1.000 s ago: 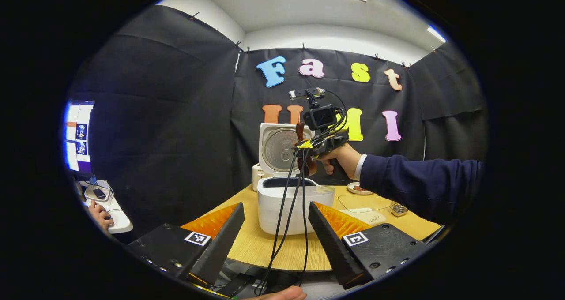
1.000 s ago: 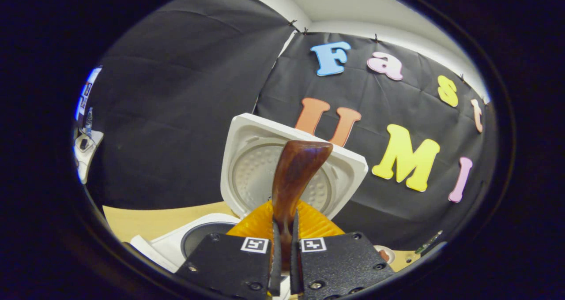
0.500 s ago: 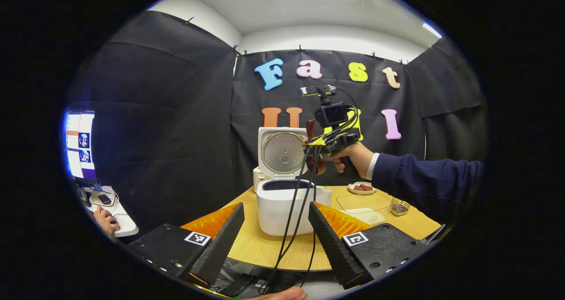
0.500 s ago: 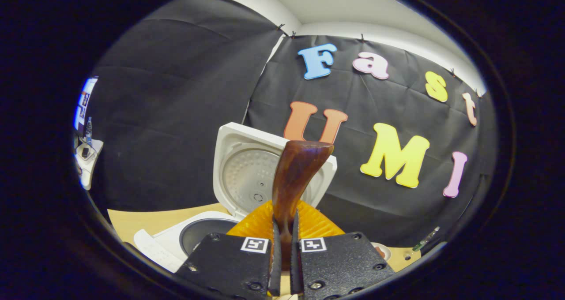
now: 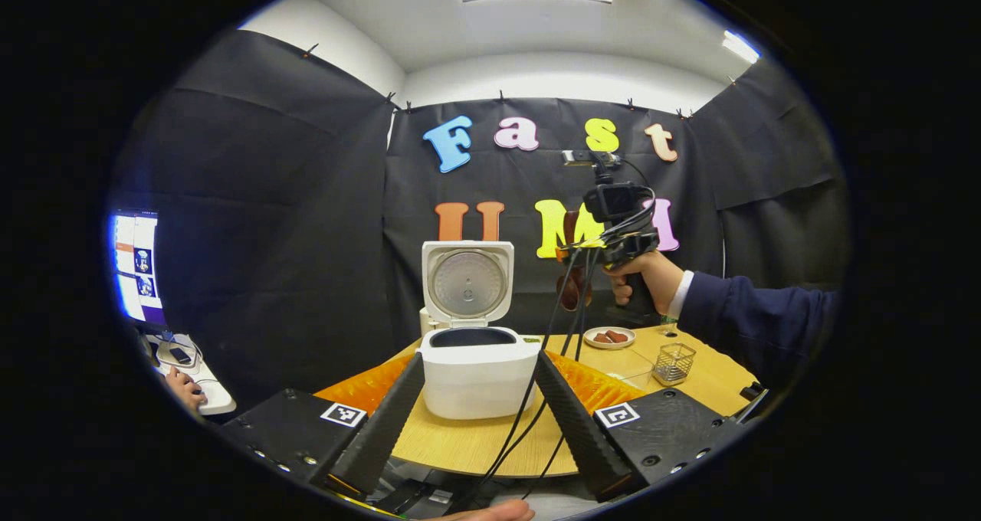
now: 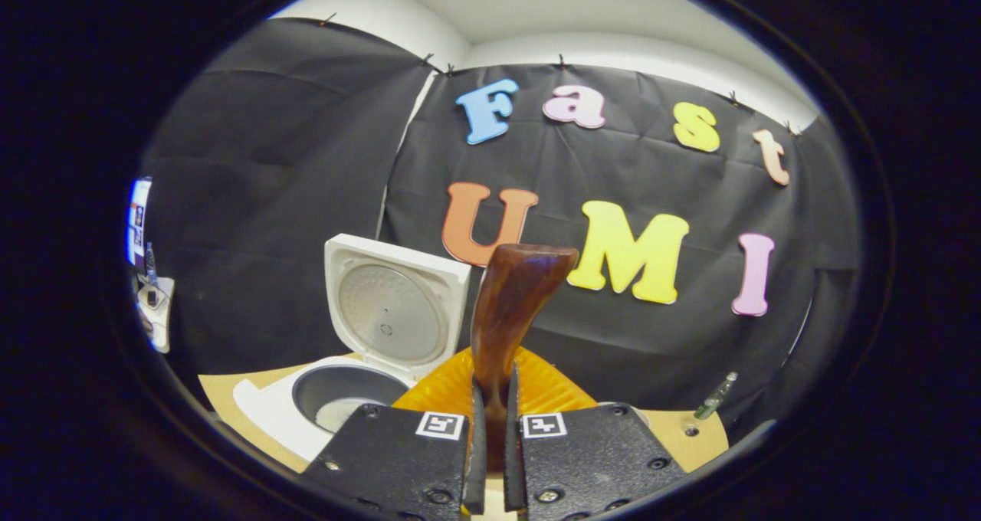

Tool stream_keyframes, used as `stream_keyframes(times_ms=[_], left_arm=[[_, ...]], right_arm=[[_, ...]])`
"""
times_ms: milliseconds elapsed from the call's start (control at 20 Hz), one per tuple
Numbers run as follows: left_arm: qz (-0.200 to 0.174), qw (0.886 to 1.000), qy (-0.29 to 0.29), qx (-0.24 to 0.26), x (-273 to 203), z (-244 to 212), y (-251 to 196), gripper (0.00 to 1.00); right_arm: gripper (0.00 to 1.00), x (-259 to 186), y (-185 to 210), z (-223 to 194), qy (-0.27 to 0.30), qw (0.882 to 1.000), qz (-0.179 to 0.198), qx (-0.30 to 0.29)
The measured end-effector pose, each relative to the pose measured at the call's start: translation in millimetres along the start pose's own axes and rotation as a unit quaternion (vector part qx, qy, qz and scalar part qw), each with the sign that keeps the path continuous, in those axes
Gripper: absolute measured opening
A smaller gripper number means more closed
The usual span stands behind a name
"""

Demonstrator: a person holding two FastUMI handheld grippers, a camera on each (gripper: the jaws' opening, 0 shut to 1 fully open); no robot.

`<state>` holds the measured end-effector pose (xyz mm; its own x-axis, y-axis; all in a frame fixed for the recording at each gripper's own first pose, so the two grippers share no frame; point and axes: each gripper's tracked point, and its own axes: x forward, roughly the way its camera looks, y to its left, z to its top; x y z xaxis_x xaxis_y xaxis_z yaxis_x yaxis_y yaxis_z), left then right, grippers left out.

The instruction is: Close the left gripper, press the button to open the rice cooker; take a wooden spoon from the chopstick holder with the right hand, scoop a spoonful of rice and pour it into the rice cooker, then put the wooden spoon back into the chopstick holder.

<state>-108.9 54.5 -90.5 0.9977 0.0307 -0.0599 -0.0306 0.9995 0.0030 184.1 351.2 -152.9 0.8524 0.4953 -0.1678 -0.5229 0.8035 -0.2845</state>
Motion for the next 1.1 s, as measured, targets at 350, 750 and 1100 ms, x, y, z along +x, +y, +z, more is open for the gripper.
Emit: stream_keyframes(times_ms=[350,750,1100], left_arm=[[-0.016,1.000,-0.009,0.008,11,13,-28,0.93],[-0.013,1.000,-0.019,0.002,26,29,-36,0.93],[-0.006,0.999,-0.035,0.018,58,45,-22,0.93]], right_arm=[[0.15,-58,-115,-13,0.021,0.995,-0.053,0.082],[0.16,-97,-196,-52,0.027,0.989,-0.098,0.104],[0.16,-103,-237,-131,0.069,0.979,-0.131,0.140]])
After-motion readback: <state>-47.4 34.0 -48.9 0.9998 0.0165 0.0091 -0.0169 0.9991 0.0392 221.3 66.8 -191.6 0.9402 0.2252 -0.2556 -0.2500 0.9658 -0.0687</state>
